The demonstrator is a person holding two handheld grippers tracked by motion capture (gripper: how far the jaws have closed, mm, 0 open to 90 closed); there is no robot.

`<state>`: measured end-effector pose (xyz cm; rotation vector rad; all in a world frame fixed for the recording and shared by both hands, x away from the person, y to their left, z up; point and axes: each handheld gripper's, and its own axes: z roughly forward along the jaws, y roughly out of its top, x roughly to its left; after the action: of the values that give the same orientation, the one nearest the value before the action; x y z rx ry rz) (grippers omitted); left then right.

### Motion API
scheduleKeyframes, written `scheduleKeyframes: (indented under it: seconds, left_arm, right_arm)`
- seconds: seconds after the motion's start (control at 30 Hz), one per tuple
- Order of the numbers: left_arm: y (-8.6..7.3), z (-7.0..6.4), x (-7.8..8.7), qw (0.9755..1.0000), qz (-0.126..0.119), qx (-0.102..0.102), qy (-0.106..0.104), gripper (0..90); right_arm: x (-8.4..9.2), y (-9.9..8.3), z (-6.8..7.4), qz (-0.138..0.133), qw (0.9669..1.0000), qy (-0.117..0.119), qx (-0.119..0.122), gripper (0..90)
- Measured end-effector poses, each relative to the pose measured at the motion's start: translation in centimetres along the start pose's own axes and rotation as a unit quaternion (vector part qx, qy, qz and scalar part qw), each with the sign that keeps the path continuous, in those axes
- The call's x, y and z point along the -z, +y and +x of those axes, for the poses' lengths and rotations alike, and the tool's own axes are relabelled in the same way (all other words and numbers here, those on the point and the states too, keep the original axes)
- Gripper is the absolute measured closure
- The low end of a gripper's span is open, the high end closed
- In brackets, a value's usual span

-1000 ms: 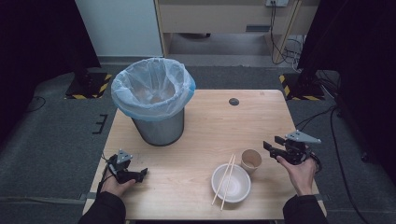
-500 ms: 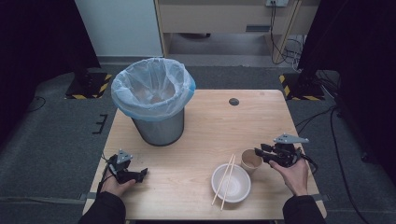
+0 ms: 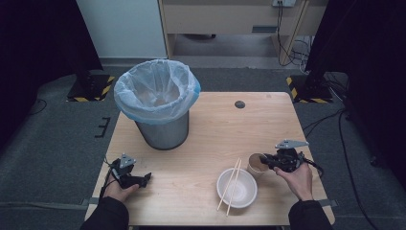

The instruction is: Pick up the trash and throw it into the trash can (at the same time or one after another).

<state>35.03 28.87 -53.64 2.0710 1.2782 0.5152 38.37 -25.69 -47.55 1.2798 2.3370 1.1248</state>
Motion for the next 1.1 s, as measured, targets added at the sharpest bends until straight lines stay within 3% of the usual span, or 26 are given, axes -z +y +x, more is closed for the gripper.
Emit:
scheduleKeyframes:
  seconds: [0.37,0.63,0.87,1.1]
  left_arm:
    - [0.0,0.0,0.0,1.0000,0.000,0.000,0.000,0.0]
    - [0.0,0.0,0.0,1.0000,0.000,0.000,0.000,0.0]
    - [0.0,0.0,0.0,1.0000,0.000,0.000,0.000,0.0]
    - [0.0,0.0,0.0,1.0000,0.000,0.000,0.000,0.0]
  right_arm:
    - [0.8,0.4,-0.2,-0.023,0.9997,-0.004,-0.007,83.3]
    - [2.0,1.2,0.0,-0.068,0.9976,-0.005,-0.014,83.4]
    - [3.5,2.0,0.2,-0.123,0.9921,0.002,-0.027,83.4]
    - [4.5,2.6,0.3,-0.154,0.9875,0.009,-0.032,83.4]
